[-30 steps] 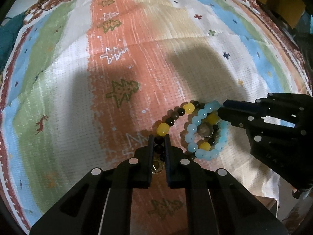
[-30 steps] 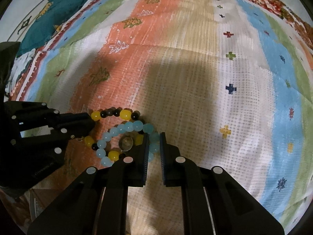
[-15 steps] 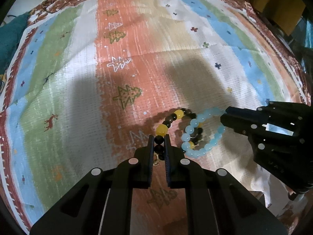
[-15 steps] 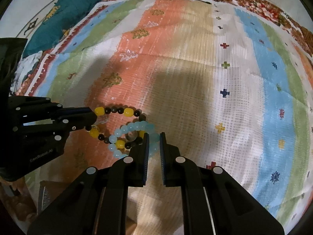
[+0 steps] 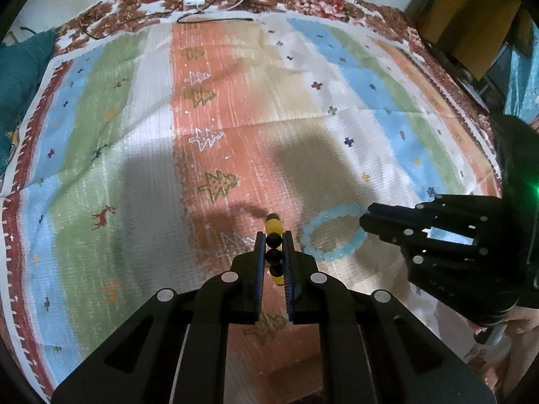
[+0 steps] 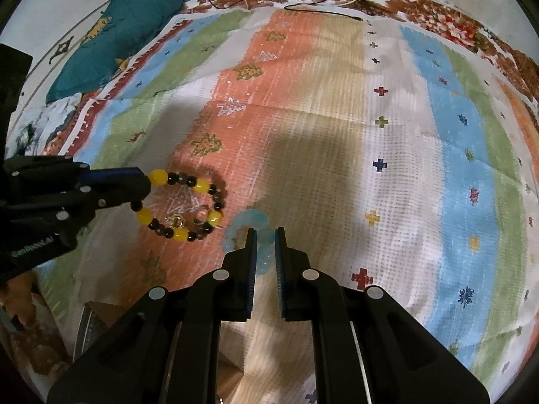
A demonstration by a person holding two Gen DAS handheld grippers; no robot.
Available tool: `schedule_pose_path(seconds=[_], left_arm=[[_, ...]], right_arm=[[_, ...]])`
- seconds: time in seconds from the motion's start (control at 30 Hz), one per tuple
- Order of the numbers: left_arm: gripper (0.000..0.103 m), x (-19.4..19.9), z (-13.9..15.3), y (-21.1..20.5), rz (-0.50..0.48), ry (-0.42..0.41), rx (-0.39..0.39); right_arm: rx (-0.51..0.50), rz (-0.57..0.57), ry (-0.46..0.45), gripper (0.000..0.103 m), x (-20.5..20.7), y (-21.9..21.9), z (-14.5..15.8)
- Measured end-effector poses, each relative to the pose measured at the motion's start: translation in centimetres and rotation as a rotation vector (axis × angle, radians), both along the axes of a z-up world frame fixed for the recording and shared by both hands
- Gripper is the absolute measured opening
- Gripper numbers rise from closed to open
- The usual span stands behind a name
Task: Organize jewelry
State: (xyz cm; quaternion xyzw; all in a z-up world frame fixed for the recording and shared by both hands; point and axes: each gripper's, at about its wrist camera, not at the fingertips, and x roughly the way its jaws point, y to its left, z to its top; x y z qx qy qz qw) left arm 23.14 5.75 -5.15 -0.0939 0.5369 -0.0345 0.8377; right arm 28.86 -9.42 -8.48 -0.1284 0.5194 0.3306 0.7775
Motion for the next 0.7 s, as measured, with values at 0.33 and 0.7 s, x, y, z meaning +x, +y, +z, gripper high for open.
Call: schedule_pose_path(seconds=[0.33,0.7], left_arm=[[0.009,-1.5,1.5,-0.4,-0.005,-0.035,-0.005],[0.009,-3.1,2.5,-1.4,-0.015,-0.071,0.014]], right_arm=[[0.012,0.001,-0.017,0.011,-1.0,-0.5,1.0],[0.031,0.006,-0.057,0.011,-3.0,-1.1,2.5]])
